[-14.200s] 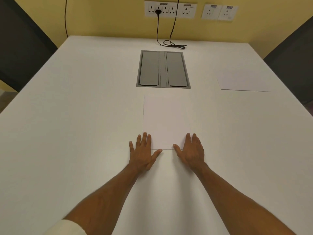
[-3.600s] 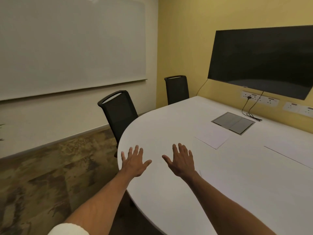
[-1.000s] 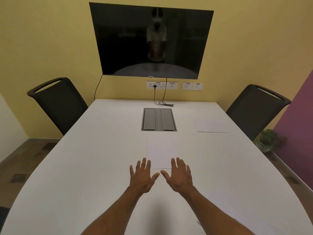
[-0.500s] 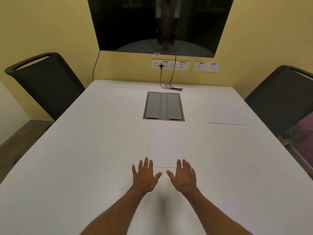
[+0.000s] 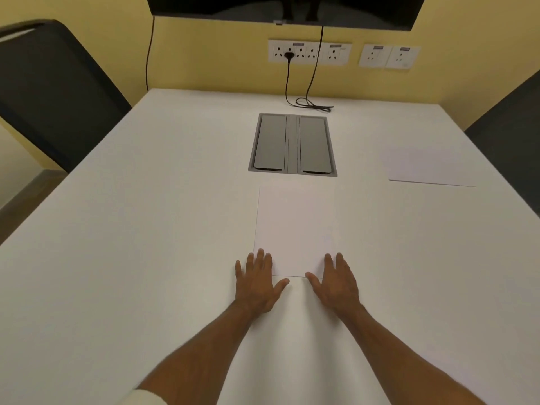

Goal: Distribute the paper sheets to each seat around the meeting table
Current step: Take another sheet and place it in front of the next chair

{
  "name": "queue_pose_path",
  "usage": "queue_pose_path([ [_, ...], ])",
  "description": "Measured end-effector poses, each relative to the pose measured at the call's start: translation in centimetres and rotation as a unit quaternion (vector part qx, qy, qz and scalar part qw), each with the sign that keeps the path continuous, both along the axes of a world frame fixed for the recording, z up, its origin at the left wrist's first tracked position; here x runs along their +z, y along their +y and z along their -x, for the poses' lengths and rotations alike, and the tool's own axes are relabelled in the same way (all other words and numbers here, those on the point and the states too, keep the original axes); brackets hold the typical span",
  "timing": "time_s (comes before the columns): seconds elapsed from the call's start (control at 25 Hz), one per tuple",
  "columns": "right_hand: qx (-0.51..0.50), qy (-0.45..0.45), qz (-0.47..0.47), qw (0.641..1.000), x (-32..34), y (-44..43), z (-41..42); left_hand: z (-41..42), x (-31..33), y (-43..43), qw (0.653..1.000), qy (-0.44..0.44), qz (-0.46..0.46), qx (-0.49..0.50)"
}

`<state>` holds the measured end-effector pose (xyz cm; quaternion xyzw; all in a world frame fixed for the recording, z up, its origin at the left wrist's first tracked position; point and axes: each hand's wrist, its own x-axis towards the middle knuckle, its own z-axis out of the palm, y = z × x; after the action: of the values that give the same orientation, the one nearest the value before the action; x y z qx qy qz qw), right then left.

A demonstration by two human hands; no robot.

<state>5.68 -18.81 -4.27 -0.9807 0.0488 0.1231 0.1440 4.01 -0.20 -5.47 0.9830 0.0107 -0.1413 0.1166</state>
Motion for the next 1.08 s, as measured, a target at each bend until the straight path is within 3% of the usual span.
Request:
queue_pose_path([
  [0.48, 0.008, -0.019, 0.001, 1.0, -1.0, 0.3, 0.0, 0.6, -3.1, 0.1, 1.0, -0.03, -0.006, -0.006],
  [0.6, 0.027, -0.103, 0.012, 0.994, -0.4, -0.1, -0.1, 0.6, -3.1, 0.0, 1.0, -0.03, -0.007, -0.004],
  [0.68, -0.003, -0.129, -0.044, 0.991, 0.1, -0.1, -0.5, 0.7, -3.1, 0.0, 0.999, -0.032, -0.004, -0.002],
  [0.84, -0.249, -0.071, -0.247, 0.934, 0.9, -0.2, -2.2, 1.3, -3.1, 0.1, 0.999, -0.053, 0.011, -0.002],
  [0.96, -0.29, -0.06, -0.318, 0.901, 0.9, -0.7, -2.5, 2.0, -3.0, 0.8, 0.998, -0.061, 0.02, -0.016],
  [1.08, -0.338, -0.04, -0.434, 0.835, 0.8, -1.1, -2.1, 2.3, -1.9, 1.1, 0.994, -0.066, 0.087, 0.017],
])
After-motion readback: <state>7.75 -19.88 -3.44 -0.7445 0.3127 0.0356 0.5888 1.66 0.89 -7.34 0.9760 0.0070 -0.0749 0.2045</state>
